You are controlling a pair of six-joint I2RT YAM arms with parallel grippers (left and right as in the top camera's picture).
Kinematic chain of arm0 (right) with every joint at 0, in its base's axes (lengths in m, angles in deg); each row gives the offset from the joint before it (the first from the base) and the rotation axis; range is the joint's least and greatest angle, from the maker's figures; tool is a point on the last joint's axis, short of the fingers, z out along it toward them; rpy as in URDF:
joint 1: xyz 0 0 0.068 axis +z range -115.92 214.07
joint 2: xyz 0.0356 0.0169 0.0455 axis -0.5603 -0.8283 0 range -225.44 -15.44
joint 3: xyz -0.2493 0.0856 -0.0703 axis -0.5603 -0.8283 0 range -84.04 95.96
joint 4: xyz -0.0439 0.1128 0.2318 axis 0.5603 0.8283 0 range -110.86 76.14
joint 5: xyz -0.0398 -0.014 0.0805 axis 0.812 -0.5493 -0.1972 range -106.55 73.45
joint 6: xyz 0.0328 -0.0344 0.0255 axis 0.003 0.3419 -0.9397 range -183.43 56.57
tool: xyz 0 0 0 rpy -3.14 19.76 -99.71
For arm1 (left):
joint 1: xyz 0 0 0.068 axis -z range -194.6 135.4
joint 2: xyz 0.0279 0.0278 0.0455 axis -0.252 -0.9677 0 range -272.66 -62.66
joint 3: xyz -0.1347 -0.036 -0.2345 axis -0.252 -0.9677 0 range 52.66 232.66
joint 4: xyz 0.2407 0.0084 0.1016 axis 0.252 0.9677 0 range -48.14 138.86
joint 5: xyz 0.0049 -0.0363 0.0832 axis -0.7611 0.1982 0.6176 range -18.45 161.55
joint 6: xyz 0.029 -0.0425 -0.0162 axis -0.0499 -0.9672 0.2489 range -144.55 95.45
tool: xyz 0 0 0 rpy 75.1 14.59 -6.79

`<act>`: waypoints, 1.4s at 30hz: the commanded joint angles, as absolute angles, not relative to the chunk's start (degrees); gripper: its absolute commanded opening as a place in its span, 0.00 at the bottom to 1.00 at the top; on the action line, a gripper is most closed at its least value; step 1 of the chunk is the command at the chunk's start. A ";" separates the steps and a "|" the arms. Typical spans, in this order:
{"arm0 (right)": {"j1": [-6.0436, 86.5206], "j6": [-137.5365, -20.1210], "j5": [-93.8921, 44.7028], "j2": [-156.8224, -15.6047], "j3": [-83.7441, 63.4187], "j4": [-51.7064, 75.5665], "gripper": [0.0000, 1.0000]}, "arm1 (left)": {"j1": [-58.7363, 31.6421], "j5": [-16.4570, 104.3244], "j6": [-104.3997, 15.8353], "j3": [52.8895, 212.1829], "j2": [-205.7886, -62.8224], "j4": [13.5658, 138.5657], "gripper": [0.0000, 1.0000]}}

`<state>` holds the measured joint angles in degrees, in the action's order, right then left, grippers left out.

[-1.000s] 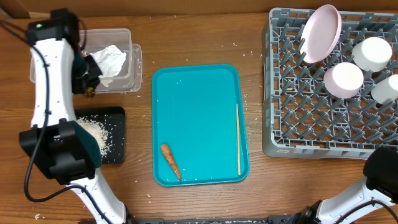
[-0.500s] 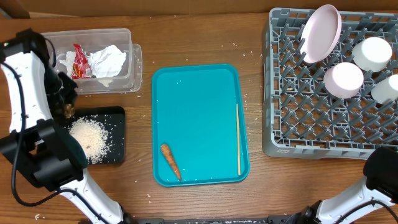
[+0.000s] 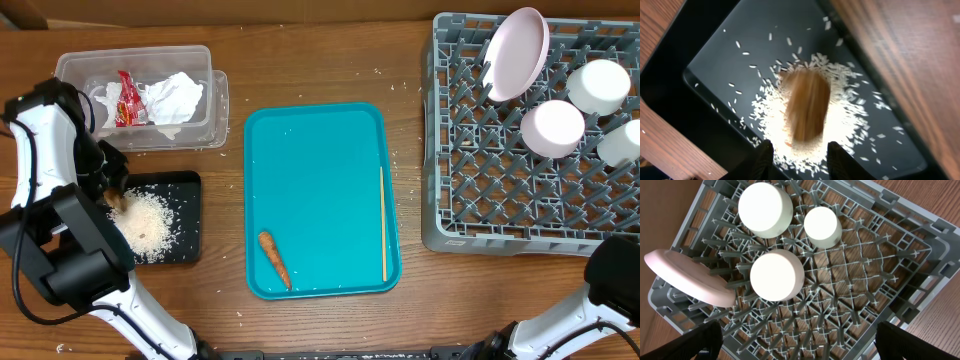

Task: Sort waste into correct bins and load items into the dishwasher
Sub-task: 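Lower the scrap onto the rice and open the left gripper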

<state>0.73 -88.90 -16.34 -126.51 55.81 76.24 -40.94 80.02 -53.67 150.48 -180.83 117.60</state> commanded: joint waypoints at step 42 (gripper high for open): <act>0.73 -89.17 -16.67 -125.98 56.14 76.09 1.00 | 4.36 61.38 -58.85 133.98 -164.98 118.28 0.43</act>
<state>0.75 -88.93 -16.39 -126.51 55.81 76.29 1.74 61.68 -52.97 138.04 -165.44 119.68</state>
